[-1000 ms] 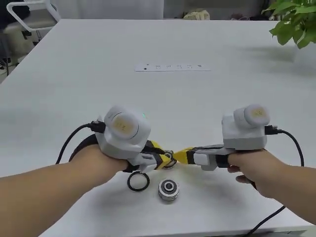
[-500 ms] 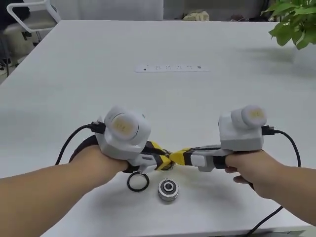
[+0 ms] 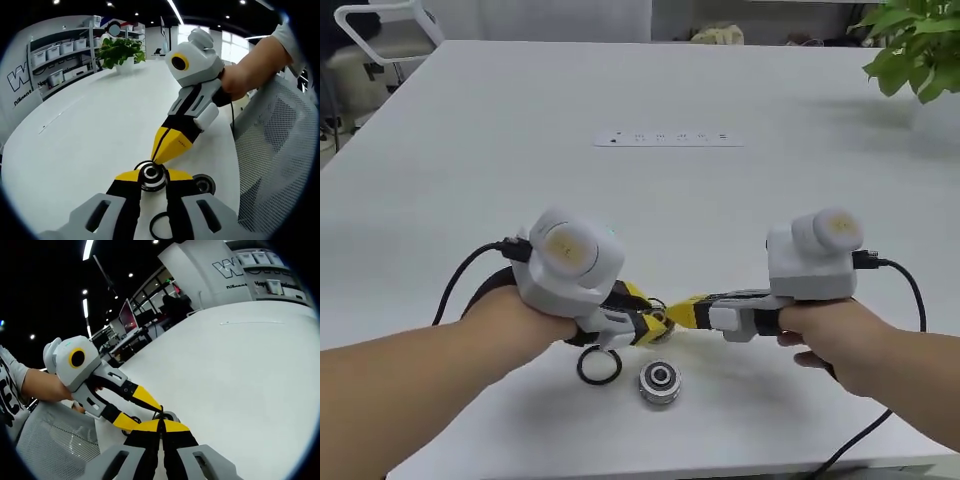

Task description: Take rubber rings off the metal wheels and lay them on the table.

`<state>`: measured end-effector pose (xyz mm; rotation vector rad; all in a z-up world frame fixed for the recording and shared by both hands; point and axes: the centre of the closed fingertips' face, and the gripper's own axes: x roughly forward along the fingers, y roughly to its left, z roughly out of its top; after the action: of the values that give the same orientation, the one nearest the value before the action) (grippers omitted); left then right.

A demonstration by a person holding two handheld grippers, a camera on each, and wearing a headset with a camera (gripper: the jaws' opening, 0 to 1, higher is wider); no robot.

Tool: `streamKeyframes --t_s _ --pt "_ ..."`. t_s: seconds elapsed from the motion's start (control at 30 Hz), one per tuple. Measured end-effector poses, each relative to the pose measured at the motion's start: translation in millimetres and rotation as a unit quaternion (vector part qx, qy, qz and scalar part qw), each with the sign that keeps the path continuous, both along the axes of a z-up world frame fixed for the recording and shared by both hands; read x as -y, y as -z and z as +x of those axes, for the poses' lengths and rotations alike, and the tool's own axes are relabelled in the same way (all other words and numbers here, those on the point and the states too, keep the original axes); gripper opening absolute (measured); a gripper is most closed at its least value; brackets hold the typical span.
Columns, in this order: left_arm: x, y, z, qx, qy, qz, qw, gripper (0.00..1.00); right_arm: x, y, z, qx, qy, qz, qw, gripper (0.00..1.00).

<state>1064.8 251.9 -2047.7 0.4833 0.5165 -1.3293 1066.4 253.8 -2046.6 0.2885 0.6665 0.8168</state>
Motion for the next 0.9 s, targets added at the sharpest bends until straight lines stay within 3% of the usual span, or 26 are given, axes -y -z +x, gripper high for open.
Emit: streamKeyframes --t_s 0.37,0.9 --pt "-9.4 -22.1 -11.4 -0.006 0.016 -0.020 0.9997 0.25 -3.9 -15.5 -2.1 0.006 -0.005 0.016 0.9998 0.00" --pt "-33.0 -53.9 -19.8 -0.008 -0.001 -0.060 0.9982 0.38 -17.7 -25.0 -8.5 0.005 -0.028 0.036 0.9990 0.00"
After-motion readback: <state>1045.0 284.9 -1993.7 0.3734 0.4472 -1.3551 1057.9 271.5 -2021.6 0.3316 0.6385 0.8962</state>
